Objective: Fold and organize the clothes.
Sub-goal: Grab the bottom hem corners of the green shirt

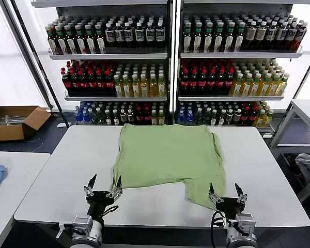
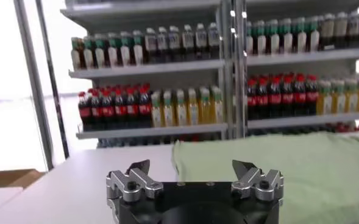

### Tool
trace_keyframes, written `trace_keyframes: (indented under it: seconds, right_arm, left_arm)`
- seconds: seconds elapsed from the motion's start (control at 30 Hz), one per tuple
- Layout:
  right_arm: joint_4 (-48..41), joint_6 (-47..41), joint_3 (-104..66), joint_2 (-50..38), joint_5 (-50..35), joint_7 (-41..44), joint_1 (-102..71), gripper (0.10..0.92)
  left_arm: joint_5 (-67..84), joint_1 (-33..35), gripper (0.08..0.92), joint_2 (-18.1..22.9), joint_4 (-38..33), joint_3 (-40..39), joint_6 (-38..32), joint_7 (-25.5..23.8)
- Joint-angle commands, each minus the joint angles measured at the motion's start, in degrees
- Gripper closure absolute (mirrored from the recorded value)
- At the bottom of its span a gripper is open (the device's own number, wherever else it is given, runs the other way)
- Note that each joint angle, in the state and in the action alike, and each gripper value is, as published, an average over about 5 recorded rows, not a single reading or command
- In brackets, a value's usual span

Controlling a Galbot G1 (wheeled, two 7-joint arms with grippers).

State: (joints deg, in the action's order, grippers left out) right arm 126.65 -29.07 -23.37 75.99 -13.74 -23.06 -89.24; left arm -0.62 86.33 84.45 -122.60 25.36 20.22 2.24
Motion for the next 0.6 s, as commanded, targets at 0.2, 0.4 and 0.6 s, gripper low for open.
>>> trace_keyframes:
  seconds: [0.2, 0.4, 0.6]
  right_arm:
    - [-1.2, -1.9, 0.1, 1.2, -1.7, -2.8, -0.4, 0.203]
    - [-1.6, -1.9, -0.1, 2.3, -1.5, -3.2, -0.4, 0.203]
    - [-1.5, -2.0, -0.1, 3.1, -1.2, -3.3, -0.5, 0.203]
  left_arm:
    - [0.8, -3.8, 0.177, -1.2, 5.3, -0.9, 5.4, -1.8]
    - [0.9, -5.9, 0.177, -1.7, 8.2, -1.0, 5.9, -1.8]
    - [2.1, -8.3, 0.177, -2.8, 11.4, 0.1, 6.2, -1.8]
